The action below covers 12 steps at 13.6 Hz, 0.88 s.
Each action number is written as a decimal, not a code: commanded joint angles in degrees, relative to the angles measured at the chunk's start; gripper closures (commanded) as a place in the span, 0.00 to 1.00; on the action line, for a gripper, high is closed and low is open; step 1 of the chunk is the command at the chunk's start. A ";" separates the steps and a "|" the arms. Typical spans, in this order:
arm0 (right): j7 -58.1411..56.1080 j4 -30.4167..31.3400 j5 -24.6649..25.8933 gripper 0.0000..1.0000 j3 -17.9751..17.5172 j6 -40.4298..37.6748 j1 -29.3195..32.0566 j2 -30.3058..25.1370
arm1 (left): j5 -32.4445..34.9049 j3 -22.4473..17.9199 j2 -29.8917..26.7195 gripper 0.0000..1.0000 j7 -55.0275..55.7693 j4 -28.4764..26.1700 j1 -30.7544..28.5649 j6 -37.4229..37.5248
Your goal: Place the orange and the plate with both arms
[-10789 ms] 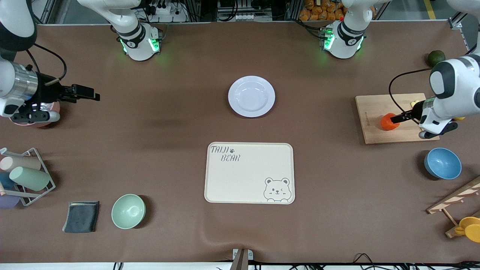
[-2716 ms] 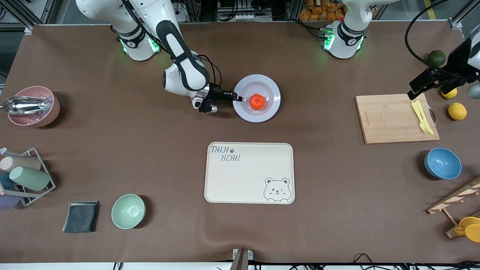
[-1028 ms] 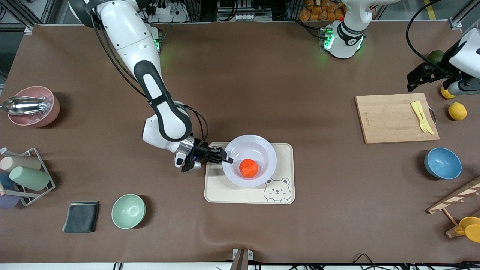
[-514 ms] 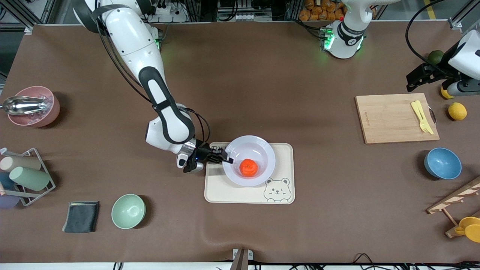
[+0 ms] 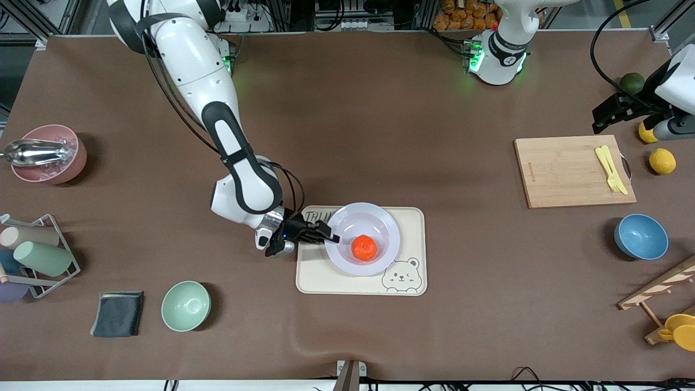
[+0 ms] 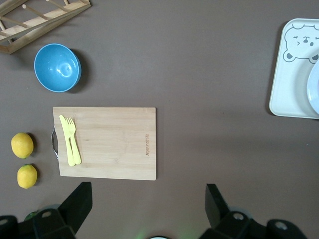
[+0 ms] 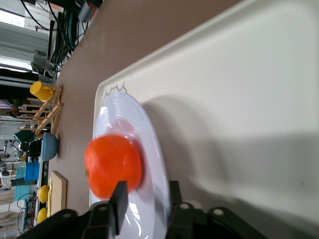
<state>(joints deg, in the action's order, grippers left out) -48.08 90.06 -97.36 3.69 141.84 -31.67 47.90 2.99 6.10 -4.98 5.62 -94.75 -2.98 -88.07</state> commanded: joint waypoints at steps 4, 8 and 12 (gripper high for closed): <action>-0.18 -0.85 20.92 0.00 6.40 -1.39 1.70 -5.53 | 0.61 -0.04 -0.38 0.00 -0.09 -0.53 -0.01 -0.34; -0.18 -1.72 39.15 0.00 12.47 -3.84 2.92 -9.67 | 0.61 -0.04 -0.38 0.00 -0.09 -0.53 -0.01 -0.43; -0.18 -1.03 51.80 0.00 18.35 -7.96 4.07 -13.00 | 0.61 -0.04 -0.47 0.00 -0.09 -0.44 -0.01 -0.34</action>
<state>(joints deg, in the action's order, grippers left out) -47.95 87.70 -50.94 20.13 136.21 -28.11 37.39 2.99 6.10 -4.95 5.62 -94.94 -2.98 -88.07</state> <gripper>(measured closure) 0.000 0.000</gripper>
